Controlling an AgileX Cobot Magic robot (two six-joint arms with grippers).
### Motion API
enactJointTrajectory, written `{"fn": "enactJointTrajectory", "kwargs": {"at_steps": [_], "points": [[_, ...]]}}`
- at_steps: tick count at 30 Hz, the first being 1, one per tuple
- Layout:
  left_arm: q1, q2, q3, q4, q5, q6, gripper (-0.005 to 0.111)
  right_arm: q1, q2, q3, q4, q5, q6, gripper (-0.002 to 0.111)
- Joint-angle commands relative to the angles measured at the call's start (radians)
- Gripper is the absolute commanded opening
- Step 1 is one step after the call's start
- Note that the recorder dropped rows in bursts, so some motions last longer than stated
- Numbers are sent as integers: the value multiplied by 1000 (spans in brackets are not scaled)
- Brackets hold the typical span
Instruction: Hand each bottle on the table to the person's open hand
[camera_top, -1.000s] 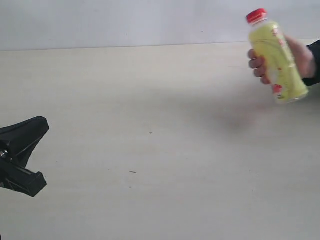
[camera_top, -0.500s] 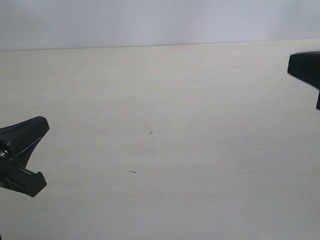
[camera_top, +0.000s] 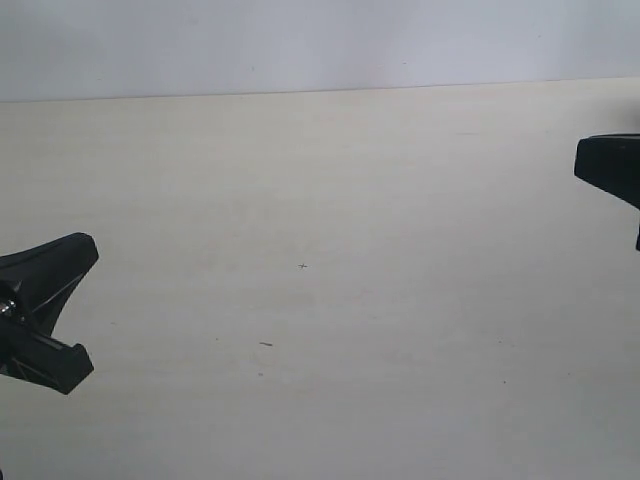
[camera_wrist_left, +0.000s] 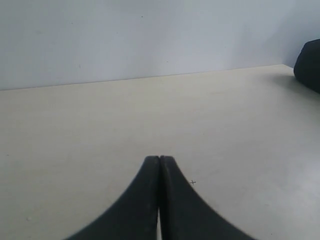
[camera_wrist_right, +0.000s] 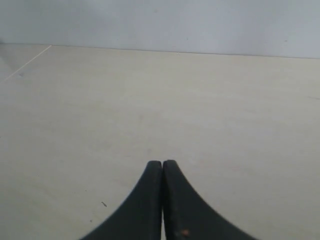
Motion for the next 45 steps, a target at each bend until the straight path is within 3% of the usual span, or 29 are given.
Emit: {"fn": "enactJointTrajectory", "kwargs": {"at_steps": [1, 8, 13, 26, 36, 45], "points": [[-2, -7, 4, 4, -1, 3, 0, -1, -5, 3, 4, -4, 2, 0], [19, -29, 4, 12, 0, 3, 0, -1, -5, 3, 4, -4, 2, 0], [118, -113, 4, 31, 34, 3, 0, -1, -5, 3, 5, -4, 2, 0], [526, -593, 4, 31, 613, 86, 0, -1, -5, 3, 5, -4, 2, 0], [655, -792, 4, 31, 806, 138, 0, -1, -5, 3, 5, -4, 2, 0], [760, -1039, 4, 85, 1085, 182, 0, -1, -5, 3, 5, -4, 2, 0]]}}
